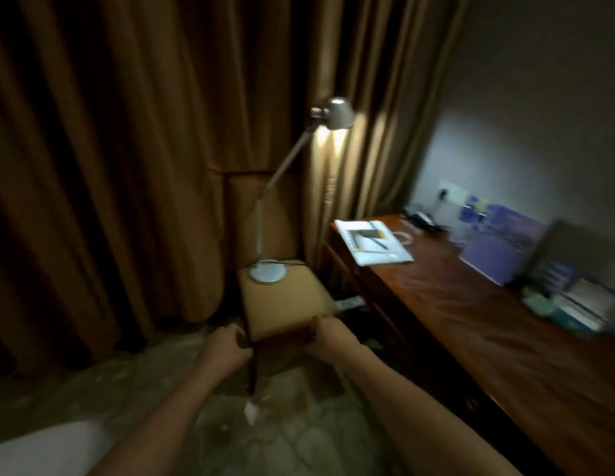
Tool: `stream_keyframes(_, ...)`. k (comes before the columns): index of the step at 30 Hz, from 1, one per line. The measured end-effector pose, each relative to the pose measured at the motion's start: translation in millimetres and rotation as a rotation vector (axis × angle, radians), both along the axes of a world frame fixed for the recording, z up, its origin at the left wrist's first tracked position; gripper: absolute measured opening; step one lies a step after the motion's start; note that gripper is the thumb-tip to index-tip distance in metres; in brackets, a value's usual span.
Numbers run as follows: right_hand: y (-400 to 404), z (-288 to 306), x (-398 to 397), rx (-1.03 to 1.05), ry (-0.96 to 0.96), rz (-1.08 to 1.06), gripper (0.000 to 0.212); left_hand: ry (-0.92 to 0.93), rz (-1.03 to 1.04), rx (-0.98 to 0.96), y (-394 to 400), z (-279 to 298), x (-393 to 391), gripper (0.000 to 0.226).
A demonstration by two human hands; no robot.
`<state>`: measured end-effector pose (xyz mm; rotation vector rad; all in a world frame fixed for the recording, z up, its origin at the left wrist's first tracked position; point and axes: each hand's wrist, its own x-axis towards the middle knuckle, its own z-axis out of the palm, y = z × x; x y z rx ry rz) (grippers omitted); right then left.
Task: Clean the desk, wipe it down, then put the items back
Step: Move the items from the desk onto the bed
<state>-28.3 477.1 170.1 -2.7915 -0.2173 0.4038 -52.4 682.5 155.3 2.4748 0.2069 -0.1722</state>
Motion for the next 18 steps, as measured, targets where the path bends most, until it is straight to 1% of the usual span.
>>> stream_keyframes(2, -63, 3, -9, 0.013, -0.010, -0.116, 0.041, 0.029, -0.140, 0.020, -62, 3, 18, 0.036)
stream_keyframes(4, -120, 10, -23, 0.023, -0.004, -0.220, 0.034, 0.042, -0.272, 0.033, -121, 6, 32, 0.035)
stream_keyframes(6, -172, 13, -33, 0.038, 0.018, -0.327, 0.026, 0.012, -0.400, 0.059, -173, 7, 44, 0.031)
stream_keyframes(7, -196, 12, -37, 0.050, 0.018, -0.385, 0.026, -0.003, -0.464, 0.073, -197, 7, 50, 0.031)
stream_keyframes(12, -292, 3, -42, 0.045, 0.014, -0.624, 0.039, -0.054, -0.702, 0.141, -315, 7, 89, 0.030)
stream_keyframes(18, -382, -15, -9, 0.003, 0.033, -0.809, 0.039, 0.001, -0.936, 0.121, -442, -6, 145, 0.038)
